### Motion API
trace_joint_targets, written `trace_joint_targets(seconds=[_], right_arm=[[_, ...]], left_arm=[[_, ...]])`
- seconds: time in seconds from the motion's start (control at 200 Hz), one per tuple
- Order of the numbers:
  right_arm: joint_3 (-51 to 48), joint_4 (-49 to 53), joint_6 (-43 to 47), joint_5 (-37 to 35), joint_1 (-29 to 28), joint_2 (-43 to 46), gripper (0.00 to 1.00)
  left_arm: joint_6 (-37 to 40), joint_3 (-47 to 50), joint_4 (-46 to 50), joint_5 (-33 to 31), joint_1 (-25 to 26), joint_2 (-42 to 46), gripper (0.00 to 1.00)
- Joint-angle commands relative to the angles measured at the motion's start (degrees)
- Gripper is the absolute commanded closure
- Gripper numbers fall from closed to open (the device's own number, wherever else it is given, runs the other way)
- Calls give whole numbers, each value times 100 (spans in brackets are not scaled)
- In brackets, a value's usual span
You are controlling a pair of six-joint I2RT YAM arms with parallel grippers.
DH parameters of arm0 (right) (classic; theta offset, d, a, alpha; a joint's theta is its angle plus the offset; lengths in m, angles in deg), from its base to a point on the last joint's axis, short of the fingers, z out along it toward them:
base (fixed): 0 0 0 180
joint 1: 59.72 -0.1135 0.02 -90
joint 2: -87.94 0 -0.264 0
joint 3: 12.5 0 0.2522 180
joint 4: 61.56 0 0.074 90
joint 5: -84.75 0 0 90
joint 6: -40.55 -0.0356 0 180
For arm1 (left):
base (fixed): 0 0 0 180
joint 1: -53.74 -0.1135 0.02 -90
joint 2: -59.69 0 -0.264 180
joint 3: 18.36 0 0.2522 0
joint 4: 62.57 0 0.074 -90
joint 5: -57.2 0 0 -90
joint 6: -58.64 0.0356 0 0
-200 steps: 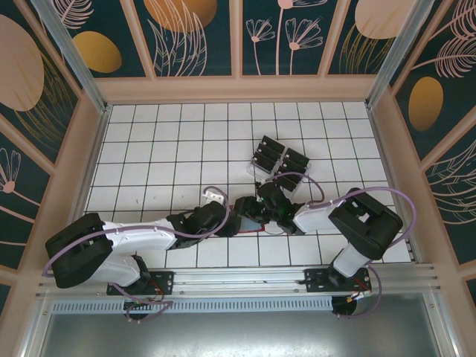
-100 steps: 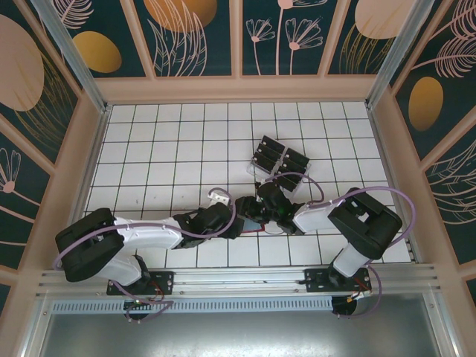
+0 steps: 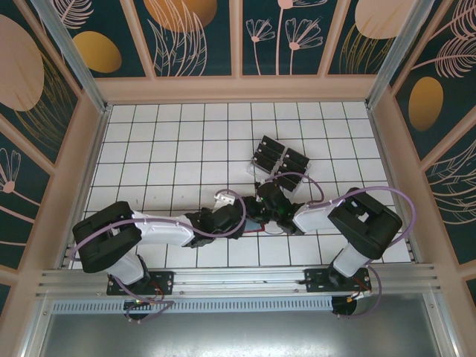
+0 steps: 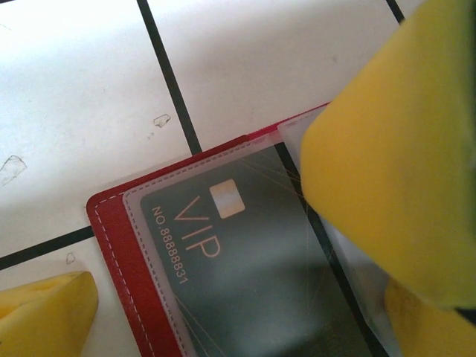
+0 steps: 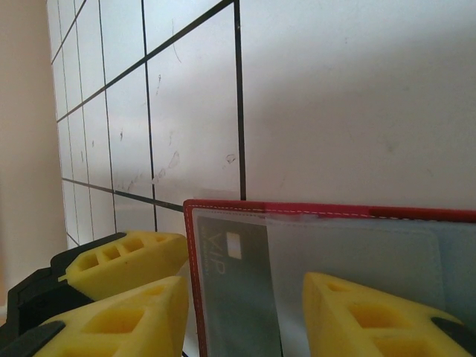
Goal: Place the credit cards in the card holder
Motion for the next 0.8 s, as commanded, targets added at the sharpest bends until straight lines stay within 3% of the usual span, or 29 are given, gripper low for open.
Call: trace_joint_targets(seconds=[0.0, 0.375, 0.796], right_arm=[[130, 132, 45, 62, -15, 115, 55], [-19, 1308, 690, -500, 270, 1433, 55], [-430, 1028, 736, -416, 296, 1071, 55]], left_arm=[[-84, -90, 423, -283, 41, -189, 2], [-291, 6, 453, -316, 43, -253, 1], [-348, 85, 418, -330, 41, -218, 2]])
